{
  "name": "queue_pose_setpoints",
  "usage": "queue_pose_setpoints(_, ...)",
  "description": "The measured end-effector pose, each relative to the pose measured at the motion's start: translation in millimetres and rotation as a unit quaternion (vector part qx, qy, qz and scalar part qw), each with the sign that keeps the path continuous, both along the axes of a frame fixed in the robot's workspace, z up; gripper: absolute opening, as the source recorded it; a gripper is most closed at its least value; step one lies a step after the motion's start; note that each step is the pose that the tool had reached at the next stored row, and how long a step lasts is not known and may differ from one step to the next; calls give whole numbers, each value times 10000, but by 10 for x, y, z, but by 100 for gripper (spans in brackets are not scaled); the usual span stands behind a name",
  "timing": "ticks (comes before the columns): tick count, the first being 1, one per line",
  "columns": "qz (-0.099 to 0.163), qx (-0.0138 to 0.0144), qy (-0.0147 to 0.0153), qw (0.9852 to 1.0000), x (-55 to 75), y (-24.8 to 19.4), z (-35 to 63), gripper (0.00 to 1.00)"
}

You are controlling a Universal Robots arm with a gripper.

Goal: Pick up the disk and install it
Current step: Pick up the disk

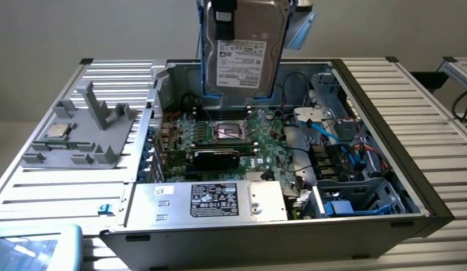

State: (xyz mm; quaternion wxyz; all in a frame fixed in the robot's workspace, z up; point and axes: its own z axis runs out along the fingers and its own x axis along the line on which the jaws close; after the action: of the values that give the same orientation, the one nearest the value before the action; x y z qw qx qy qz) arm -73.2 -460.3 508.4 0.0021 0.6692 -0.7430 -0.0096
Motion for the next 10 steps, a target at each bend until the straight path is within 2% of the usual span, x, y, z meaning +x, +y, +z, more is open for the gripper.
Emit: queue_pose_setpoints(10,0,-19,2,10000,379,-116,22,37)
